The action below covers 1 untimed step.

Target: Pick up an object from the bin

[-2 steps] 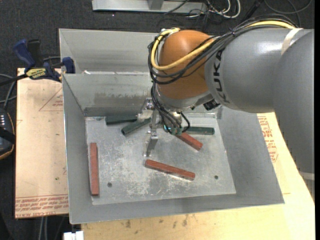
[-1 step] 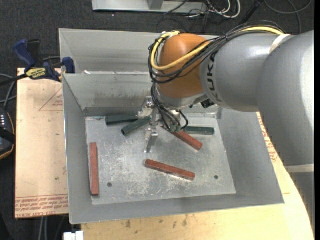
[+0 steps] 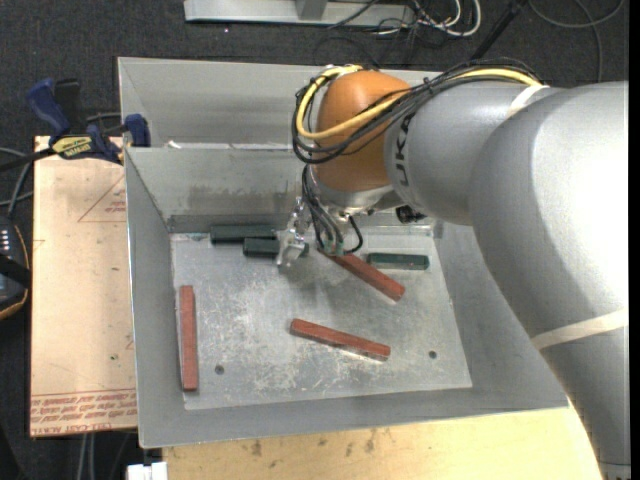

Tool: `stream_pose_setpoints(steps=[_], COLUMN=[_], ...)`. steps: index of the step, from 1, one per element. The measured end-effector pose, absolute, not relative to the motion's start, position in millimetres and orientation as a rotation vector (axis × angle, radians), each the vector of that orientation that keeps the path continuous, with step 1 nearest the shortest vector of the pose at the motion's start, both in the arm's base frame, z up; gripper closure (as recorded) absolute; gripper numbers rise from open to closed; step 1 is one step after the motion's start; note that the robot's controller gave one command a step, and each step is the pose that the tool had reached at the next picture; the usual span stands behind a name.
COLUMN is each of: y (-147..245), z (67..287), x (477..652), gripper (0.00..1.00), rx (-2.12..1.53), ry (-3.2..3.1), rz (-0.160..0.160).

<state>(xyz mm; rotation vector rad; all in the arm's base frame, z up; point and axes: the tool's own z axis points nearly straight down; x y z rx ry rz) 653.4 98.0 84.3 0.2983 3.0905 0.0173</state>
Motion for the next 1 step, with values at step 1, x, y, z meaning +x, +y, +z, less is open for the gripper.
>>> stream_pose_setpoints(steps=[1], y=[98.0], z=[84.3], x=[653.3], gripper=[1.0], rx=[0.299], ry=[3.091], rz=[0.017])
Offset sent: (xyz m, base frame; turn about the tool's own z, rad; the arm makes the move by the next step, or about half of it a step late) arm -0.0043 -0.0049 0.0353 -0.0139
